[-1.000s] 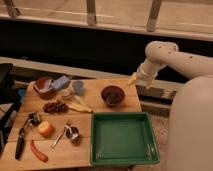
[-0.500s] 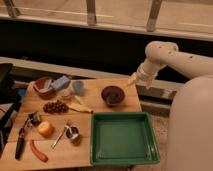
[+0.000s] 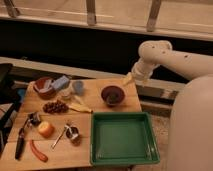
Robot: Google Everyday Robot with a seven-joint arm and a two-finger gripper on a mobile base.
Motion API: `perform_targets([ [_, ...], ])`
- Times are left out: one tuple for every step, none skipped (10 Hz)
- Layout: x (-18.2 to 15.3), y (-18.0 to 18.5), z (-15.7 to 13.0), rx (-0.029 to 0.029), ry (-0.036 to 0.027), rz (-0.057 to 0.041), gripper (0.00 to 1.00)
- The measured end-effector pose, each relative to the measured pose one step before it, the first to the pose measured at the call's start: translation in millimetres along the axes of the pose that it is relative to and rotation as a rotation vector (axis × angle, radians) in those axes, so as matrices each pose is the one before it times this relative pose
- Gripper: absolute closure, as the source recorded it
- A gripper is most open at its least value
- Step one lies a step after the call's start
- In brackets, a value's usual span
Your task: Place pepper in plastic cup
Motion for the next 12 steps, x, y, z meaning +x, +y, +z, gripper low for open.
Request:
perform_targets([
  [-0.82, 21.07, 3.7, -0.00166, 0.00621, -0.04784, 0.29],
  [-1.26, 18.43, 3.71, -0.0032, 0.00689, -0.03958, 0.29],
  [-0.57, 22.17, 5.19, -0.00149, 0.01098, -0.05191, 0.29],
  [2.39, 23.26, 4.5, -0.00273, 0.01345, -0.0543, 0.29],
  [6.48, 30.03, 6.47, -0.0041, 0.02152, -0.07589, 0.29],
  [5.85, 19.91, 4.0, -0.00245, 0.01471, -0.05318, 0.29],
  [8.08, 31.37, 6.11, -0.00546, 0.0218, -0.08155, 0.29],
  [4.55, 27.08, 5.02, -0.00805, 0.01737, -0.06791, 0.29],
  [4.36, 29.38, 4.55, -0.01408, 0.01799, -0.07397, 0.29],
  [4.73, 18.88, 3.1, -0.00861, 0.01329, -0.05606, 0.29],
  [4.75, 23.45, 2.31, -0.01327, 0.01321, -0.06572, 0.29],
  [1.14, 4.4, 0.94, -0.00261, 0.00353, -0.01225, 0.29],
])
